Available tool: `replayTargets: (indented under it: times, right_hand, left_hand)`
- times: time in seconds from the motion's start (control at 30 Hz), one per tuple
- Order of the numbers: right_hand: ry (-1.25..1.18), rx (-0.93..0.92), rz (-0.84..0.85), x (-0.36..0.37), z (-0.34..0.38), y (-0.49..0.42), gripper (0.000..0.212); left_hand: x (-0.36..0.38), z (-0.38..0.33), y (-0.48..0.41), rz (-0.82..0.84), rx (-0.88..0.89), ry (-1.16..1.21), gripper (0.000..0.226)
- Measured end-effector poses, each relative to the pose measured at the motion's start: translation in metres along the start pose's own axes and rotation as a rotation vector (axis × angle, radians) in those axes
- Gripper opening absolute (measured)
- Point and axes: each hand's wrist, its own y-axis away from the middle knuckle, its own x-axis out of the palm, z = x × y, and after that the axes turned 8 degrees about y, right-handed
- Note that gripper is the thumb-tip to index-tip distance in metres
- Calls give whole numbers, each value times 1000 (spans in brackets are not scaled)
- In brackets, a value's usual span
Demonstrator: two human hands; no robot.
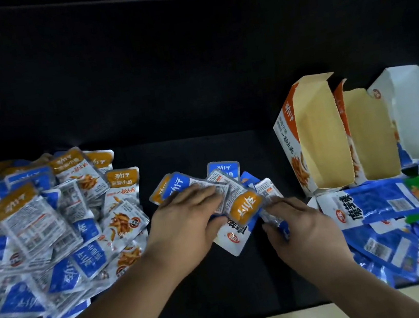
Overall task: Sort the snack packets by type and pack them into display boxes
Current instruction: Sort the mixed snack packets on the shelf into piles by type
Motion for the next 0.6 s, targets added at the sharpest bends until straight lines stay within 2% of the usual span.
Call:
replayTargets:
  times: [0.17, 0.27, 0.33, 0.37, 0.43, 0.5, 0.6]
  right_hand:
    - [-8, 13, 18, -7, 4, 0, 31]
    - [-6, 15, 44, -9, 5, 1, 39]
    - [-15, -11, 46, -11, 1, 0, 43]
    - [-26, -19, 58, -13, -2, -1, 45]
    - [-63, 14, 86, -20, -3, -2, 42]
    - [-133, 58, 93, -22, 2, -4, 28]
    - [-154, 79, 121, -24, 13, -10, 32]
  left_hand:
    - [-2, -2, 32, 60, 58, 222, 49]
    - [-6, -8, 45, -91, 42, 390, 37]
    - [-9, -4, 43, -220, -54, 319, 36]
    - [-12, -2, 39, -209, -127, 248, 43]
    - [-17, 7, 30, -37, -226, 174, 66]
    - [-25, 18, 18, 179, -238, 190, 76]
    - [-36, 29, 2, 263, -196, 112, 87]
